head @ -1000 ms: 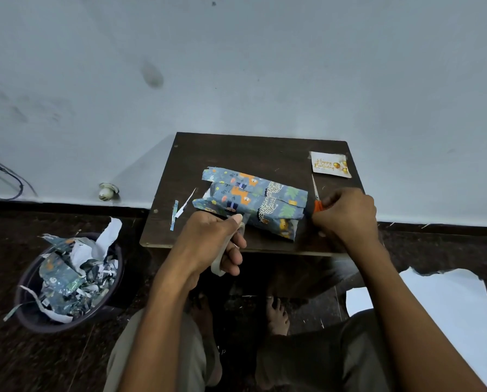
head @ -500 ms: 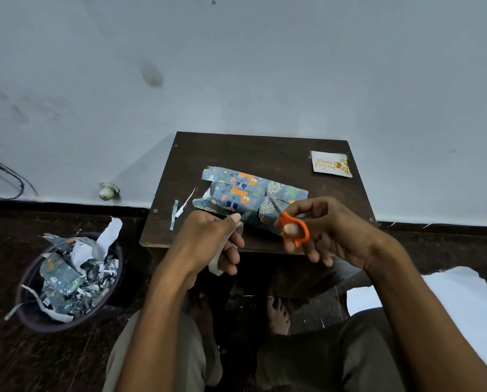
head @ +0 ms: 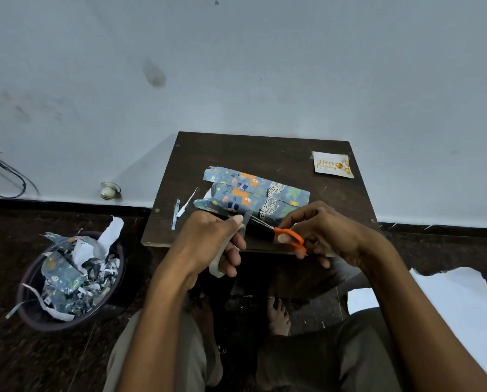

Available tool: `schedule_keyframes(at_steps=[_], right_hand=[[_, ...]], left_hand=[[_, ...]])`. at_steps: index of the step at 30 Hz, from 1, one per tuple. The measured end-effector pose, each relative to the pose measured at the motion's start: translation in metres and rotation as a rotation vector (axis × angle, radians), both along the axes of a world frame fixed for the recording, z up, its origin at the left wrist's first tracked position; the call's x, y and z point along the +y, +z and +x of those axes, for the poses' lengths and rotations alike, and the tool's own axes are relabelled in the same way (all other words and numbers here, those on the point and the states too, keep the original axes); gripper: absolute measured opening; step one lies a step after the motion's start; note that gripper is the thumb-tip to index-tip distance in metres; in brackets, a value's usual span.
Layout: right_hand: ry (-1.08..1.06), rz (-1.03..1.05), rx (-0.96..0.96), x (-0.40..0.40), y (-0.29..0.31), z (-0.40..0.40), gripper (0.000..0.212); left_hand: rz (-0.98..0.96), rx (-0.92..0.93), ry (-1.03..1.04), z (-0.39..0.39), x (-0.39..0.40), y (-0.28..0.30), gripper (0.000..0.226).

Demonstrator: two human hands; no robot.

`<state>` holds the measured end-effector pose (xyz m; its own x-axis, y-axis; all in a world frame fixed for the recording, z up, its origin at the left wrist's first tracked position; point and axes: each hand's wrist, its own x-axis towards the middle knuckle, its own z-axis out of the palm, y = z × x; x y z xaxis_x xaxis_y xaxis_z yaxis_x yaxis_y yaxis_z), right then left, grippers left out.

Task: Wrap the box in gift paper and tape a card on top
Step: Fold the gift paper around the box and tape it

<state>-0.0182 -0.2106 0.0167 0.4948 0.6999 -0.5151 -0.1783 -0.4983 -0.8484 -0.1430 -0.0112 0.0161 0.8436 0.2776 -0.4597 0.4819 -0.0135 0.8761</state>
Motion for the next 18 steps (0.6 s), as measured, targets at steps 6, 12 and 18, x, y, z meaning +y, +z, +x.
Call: schedule_keyframes(at_steps=[6, 12, 18], right_hand=[[-0.041, 0.018, -0.046, 0.011, 0.000, -0.001, 0.015], [-0.050, 0.013, -0.055, 0.019, -0.001, 0.001, 0.015], [-0.049, 0.013, -0.045, 0.018, -0.004, 0.003, 0.014]], left_hand=[[0.000, 0.010, -0.024, -0.001, -0.001, 0.000, 0.050], [-0.004, 0.021, -0.024, -0.001, 0.001, -0.002, 0.044], [0.028, 0.009, 0.073, -0.001, 0.002, -0.004, 0.021]])
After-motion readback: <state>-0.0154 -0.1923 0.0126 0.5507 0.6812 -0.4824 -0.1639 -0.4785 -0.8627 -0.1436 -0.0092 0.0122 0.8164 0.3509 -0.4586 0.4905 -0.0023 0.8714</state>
